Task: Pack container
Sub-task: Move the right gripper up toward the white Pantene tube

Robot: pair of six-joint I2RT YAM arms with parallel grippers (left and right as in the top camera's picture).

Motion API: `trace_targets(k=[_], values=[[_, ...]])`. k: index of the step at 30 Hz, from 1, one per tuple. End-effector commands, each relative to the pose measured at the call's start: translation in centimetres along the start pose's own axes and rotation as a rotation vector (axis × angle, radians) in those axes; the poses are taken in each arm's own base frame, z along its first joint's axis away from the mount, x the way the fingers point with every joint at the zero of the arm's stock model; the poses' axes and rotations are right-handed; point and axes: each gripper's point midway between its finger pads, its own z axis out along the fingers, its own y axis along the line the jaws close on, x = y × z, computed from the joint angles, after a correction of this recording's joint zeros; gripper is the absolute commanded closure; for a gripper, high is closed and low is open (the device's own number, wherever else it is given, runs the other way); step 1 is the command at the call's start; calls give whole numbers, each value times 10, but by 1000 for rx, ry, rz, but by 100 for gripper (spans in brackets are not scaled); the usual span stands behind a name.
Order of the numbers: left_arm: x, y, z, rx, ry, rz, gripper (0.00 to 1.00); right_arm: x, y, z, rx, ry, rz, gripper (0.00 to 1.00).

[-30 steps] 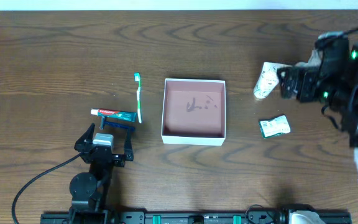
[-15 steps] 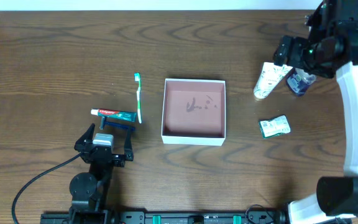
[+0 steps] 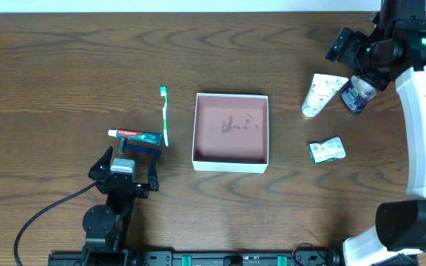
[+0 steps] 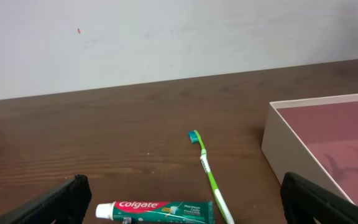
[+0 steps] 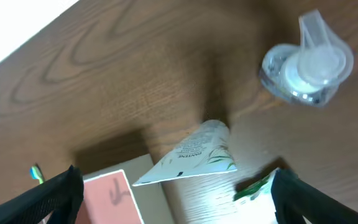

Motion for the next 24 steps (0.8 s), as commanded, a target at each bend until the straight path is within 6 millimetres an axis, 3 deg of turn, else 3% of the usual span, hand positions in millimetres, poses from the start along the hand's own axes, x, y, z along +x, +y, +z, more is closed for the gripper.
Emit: trace_targets(k=[1, 10, 17, 24], values=[[17, -2, 2, 9, 43, 10, 2, 4, 9, 8, 9, 17, 89, 6], [17, -2, 2, 9, 43, 10, 2, 26, 17, 49, 45, 127, 77, 11], [17, -2, 2, 9, 43, 10, 2, 29, 16, 60, 53, 150, 79, 25], [17, -2, 2, 9, 43, 10, 2, 29, 16, 60, 53, 150, 72, 49]])
